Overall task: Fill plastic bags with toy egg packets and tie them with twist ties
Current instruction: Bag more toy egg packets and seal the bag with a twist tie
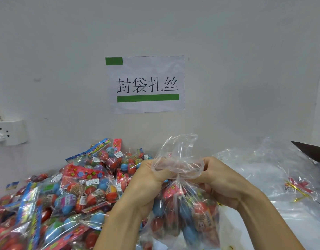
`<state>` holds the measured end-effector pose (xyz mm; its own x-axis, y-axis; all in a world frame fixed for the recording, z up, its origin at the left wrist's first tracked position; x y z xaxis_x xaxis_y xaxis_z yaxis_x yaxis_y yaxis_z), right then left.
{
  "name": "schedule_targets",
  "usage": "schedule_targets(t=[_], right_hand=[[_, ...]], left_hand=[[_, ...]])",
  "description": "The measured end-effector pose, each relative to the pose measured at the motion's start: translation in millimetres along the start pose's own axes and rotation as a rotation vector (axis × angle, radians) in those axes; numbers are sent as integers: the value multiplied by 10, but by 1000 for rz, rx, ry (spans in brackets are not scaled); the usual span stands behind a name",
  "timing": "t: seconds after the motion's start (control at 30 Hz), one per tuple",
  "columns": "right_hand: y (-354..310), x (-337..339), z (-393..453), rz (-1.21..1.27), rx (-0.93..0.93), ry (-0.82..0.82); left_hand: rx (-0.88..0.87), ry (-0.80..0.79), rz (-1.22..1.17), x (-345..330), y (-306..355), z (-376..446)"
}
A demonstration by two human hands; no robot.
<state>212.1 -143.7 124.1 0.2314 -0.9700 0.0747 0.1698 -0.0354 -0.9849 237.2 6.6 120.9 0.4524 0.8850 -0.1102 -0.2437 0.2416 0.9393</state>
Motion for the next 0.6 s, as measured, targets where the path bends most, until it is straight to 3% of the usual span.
schedule_targets(t=[0.6], right_hand=[[-38,9,-4,-292,107,114]], left_hand=[[29,35,-89,-59,12,-3]])
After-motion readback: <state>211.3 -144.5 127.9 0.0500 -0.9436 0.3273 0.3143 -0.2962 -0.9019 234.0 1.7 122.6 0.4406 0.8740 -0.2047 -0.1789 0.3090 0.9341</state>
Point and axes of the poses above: each hand's wrist, its own z-axis towards the middle knuckle, its own x-axis out of the back of the hand, y = z × x, the point moved 4 cm from there along z, towards the middle knuckle, and after that the axes turned 2 degrees about -z, right-handed, at the moved point
